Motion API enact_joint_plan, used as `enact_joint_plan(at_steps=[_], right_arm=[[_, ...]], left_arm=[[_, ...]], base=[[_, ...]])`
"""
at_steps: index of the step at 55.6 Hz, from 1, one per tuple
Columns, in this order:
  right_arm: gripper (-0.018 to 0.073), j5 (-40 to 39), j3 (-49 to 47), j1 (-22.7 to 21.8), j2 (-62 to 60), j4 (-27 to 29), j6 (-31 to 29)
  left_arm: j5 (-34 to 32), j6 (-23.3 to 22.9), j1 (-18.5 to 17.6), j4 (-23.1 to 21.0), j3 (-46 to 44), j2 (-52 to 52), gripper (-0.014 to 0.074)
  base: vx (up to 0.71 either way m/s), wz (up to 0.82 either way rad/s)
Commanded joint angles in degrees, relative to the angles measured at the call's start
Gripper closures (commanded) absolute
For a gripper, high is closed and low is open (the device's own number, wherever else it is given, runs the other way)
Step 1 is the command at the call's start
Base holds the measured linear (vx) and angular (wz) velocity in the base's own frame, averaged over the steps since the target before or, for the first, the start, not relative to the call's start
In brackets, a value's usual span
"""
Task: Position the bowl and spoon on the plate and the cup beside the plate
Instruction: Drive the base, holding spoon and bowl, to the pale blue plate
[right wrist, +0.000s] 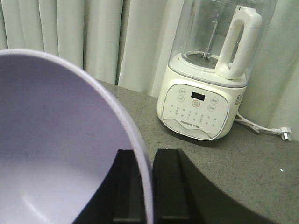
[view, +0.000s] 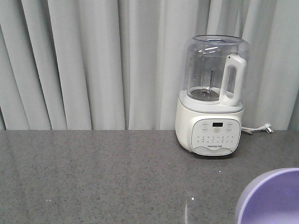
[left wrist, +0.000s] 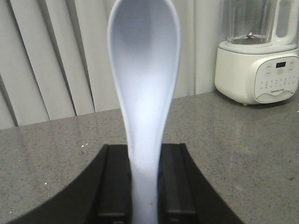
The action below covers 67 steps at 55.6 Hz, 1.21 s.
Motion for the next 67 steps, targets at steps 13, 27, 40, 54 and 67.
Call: enact_joint_plan(at_steps=[13,27,40,54,67], right_arm=[[0.0568,-4.84,-1.38,0.08,-0.72,1.54,0.08],[0.0568,-4.84,-1.38,0.08,-0.72,1.60,0.08],[0.0568,-4.84,-1.38,0.08,-0.72,1.60,0.08],[0.0568,-4.84,-1.38,0.08,-0.72,1.60,0.08],[0.0568,-4.84,-1.38,0.08,-0.72,1.60,0.08]], left_arm=[[-4.45,-0.04,-0.33,-1.01,-0.64,0.59,0.0596],[-4.45,-0.04,-0.33,-1.01,-0.64,0.59,0.0596],[-4.45,-0.04,-0.33,-1.01,-0.64,0.59,0.0596],[-4.39,-0.04,-0.33,-1.01,-0.64,0.59,0.0596],[-4.32,-0.04,-0.33,-1.01,-0.64,0.59,0.0596]], base=[[0.00,0.00],[0.00,0.00],[0.00,0.00],[0.00,-0.01],[-0.03,-0.12]])
